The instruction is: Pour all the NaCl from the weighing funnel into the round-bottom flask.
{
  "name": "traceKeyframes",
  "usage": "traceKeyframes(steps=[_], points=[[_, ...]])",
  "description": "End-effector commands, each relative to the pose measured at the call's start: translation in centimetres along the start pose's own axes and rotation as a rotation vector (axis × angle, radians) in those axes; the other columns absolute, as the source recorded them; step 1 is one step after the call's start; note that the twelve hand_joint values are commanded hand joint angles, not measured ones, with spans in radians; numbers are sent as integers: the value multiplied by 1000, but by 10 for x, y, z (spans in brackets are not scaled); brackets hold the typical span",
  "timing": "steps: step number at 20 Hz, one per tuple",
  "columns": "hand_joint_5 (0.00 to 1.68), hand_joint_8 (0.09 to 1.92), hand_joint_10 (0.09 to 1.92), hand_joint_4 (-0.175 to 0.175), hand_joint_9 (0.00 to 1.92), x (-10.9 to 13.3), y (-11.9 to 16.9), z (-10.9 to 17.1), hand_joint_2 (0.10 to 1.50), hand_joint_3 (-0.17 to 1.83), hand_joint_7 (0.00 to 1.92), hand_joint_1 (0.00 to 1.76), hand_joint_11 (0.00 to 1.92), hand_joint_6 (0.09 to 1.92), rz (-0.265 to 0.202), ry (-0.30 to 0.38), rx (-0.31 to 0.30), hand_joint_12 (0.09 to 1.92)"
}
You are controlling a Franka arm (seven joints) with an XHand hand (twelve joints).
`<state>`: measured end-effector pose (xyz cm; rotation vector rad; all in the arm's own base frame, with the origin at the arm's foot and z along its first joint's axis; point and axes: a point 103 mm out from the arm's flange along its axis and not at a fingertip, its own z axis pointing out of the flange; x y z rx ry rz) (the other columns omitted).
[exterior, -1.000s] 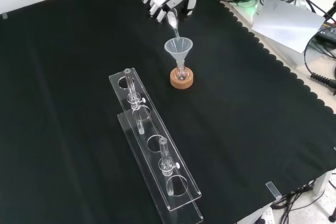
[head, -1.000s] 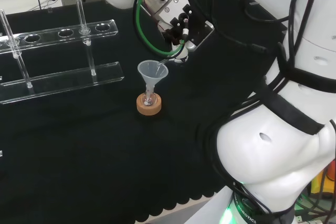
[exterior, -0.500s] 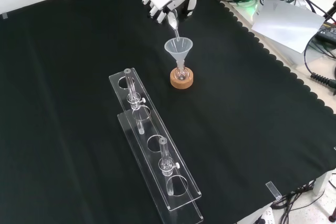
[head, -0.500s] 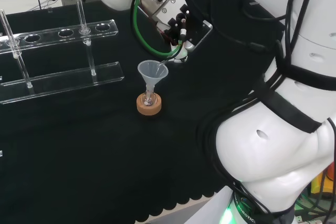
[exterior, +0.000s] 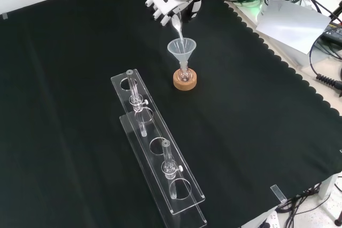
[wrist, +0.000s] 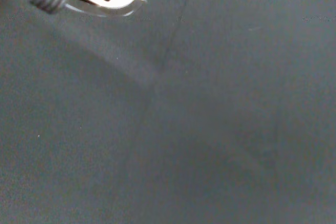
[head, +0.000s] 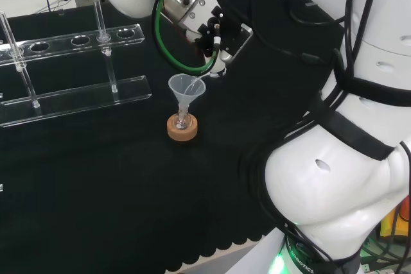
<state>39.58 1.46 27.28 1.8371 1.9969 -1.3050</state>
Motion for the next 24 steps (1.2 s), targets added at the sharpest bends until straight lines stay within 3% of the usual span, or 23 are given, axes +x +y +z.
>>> traceKeyframes(steps=[1,24], points=[[1070,662,487,175,945,0,-1,-2,663,844,657,1069,607,1110,1,-16,1,1221],[1067,661,484,175,936,1,-1,-7,666,842,650,1068,605,1113,10,-77,14,1219]])
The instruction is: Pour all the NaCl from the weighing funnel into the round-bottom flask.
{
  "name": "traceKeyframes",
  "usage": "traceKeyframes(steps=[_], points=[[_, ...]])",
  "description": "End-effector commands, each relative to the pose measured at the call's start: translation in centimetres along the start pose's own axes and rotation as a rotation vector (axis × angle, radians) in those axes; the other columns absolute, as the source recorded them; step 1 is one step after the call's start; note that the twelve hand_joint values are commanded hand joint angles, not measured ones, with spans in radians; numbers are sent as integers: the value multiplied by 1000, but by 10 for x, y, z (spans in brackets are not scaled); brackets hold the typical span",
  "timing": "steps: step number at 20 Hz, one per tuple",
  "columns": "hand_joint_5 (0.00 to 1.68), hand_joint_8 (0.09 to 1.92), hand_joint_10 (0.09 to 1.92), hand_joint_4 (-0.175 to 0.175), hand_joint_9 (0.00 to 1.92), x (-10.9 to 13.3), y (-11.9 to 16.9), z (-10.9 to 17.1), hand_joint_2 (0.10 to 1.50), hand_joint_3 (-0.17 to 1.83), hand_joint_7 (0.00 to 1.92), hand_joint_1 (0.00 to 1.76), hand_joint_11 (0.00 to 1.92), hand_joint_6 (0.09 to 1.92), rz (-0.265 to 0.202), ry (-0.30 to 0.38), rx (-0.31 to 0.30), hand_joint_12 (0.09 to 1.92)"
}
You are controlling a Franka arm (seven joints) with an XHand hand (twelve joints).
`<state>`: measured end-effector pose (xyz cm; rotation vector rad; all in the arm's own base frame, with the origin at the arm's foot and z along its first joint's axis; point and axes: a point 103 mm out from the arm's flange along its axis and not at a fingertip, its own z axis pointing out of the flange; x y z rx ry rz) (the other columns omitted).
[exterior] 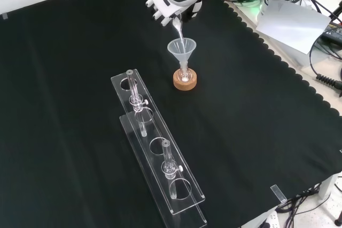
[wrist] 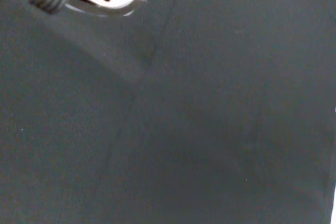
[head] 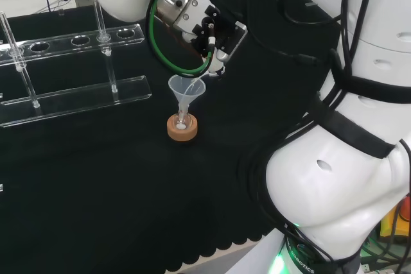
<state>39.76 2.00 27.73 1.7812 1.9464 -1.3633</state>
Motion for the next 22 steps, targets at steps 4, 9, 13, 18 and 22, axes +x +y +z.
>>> traceKeyframes(steps=[4,9,13,18,22], points=[[1067,661,484,175,936,0,0,-1,666,841,649,1068,604,1114,1,-16,0,1218],[1066,661,484,175,935,1,0,-3,667,840,649,1067,603,1114,2,-34,-4,1218],[1066,661,485,175,935,-1,-1,-3,667,840,648,1067,602,1114,3,-43,-1,1218],[1065,661,485,175,934,-1,-1,-6,667,840,647,1067,601,1115,2,-58,1,1218],[1065,661,485,175,934,1,-1,-7,668,839,644,1067,600,1115,3,-65,0,1219]])
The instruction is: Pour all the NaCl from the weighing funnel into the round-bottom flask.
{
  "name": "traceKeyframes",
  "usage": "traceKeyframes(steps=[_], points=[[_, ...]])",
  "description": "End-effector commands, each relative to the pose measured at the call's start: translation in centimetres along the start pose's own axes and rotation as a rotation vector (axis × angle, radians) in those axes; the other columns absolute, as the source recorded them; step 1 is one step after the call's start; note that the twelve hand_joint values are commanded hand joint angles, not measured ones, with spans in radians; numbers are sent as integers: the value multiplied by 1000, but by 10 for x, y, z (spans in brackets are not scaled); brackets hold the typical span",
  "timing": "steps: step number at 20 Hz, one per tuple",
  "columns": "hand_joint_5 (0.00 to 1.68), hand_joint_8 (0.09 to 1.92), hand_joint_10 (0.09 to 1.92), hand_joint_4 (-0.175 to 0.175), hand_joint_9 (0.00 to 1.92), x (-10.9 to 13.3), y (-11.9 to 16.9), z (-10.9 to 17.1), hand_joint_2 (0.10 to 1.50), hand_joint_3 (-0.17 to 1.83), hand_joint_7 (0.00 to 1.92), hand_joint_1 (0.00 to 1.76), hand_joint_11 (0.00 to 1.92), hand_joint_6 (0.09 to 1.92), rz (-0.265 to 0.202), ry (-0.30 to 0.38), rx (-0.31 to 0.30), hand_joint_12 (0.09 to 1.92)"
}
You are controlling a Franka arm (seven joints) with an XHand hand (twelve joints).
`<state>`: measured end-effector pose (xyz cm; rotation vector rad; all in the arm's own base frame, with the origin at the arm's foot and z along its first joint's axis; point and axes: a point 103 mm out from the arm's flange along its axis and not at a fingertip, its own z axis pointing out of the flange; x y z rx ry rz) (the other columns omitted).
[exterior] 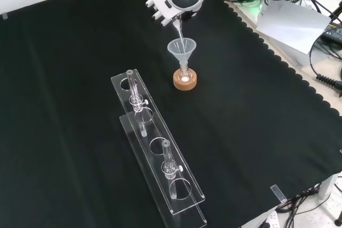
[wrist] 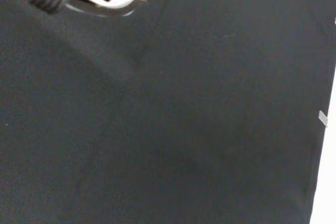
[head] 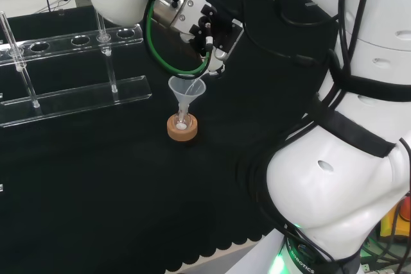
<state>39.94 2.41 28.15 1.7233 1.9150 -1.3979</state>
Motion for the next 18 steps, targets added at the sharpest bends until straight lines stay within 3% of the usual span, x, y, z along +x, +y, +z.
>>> traceKeyframes(steps=[1,18], points=[[1065,660,485,175,934,2,0,-1,668,839,644,1067,600,1115,0,-10,0,1219],[1065,660,484,175,925,7,0,-12,668,839,636,1067,589,1115,15,-80,21,1218]])
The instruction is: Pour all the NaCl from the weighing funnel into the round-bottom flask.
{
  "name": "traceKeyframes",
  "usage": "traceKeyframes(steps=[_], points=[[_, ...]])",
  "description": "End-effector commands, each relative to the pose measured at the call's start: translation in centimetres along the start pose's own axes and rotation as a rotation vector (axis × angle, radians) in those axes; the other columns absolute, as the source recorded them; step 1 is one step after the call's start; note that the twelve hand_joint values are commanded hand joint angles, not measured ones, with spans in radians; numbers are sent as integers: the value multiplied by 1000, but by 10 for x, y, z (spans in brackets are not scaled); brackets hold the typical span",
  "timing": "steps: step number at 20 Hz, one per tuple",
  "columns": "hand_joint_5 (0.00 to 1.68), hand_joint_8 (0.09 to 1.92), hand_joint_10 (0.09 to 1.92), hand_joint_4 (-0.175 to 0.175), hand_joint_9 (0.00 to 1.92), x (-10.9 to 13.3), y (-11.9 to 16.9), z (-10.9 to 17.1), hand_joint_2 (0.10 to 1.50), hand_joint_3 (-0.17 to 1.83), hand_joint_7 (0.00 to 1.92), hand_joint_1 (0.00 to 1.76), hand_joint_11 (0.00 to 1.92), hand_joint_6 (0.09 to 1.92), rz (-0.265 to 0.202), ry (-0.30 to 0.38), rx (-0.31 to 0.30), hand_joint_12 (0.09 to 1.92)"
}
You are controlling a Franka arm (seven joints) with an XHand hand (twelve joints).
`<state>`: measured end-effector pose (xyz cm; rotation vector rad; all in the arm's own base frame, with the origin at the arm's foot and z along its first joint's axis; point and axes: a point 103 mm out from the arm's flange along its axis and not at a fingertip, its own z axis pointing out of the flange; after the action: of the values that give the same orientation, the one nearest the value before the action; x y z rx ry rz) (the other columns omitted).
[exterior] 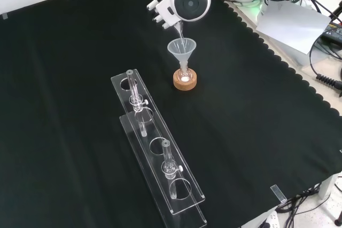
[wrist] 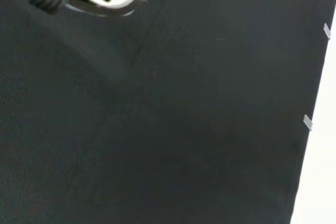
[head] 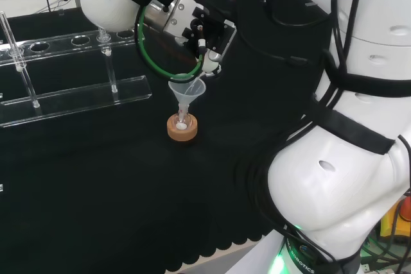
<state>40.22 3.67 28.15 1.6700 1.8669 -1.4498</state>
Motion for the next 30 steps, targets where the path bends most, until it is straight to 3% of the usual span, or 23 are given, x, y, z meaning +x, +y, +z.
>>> traceKeyframes(steps=[1,30], points=[[1065,660,484,175,924,0,-1,-2,668,839,636,1067,588,1115,8,-19,7,1218],[1067,661,487,175,916,-3,-7,-18,666,841,630,1067,580,1113,41,-135,10,1223]])
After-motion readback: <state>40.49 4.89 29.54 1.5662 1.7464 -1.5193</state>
